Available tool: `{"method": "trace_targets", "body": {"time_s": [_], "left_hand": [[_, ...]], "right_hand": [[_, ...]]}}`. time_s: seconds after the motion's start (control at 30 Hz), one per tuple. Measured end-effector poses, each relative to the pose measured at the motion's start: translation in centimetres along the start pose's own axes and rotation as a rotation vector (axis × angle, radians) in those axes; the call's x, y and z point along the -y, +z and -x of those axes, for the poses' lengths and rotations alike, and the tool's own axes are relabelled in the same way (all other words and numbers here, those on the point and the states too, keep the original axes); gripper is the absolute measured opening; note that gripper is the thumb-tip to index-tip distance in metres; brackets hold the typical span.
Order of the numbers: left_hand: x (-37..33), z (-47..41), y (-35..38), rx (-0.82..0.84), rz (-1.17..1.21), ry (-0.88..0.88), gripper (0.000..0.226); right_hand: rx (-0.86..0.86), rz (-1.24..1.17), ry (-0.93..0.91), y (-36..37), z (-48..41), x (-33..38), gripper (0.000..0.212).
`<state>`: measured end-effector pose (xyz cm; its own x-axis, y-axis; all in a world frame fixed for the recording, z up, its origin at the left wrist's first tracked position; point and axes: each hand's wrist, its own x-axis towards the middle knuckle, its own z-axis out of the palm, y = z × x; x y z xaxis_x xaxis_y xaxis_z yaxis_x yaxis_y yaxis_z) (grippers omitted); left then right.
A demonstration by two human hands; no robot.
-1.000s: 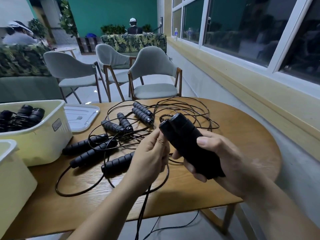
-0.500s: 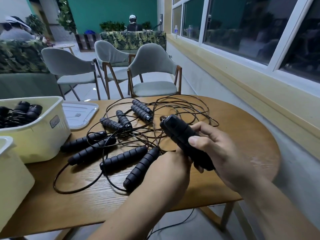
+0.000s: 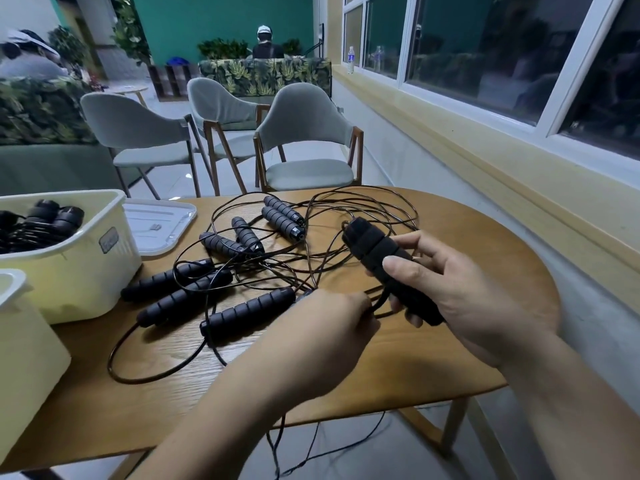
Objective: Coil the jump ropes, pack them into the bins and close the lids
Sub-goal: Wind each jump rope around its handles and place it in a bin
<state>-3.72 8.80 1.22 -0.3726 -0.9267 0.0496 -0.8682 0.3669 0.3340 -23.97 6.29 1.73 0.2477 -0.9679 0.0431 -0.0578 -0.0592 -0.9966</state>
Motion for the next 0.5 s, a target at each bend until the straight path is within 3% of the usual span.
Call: {"method": "trace_targets", "body": {"time_s": [0.2,0.37,0.5], "left_hand": [[1.6,1.0,-2.3,-0.114,0.24,0.138,0.023],[3.4,0.8,-3.0,-0.198,0.46,0.171,0.017],[4.2,0.6,-2.9,-0.101,0.629,0.209,0.008]], "right_hand": [[0.058,0.301,-0.012,-1.0,0.3,-0.1,0.038],[0.287,0.438,0.065,-0.9,0.5,0.3,0.039],[0.508,0.595,0.114,-0.4,0.8,0.6,0.037]]}}
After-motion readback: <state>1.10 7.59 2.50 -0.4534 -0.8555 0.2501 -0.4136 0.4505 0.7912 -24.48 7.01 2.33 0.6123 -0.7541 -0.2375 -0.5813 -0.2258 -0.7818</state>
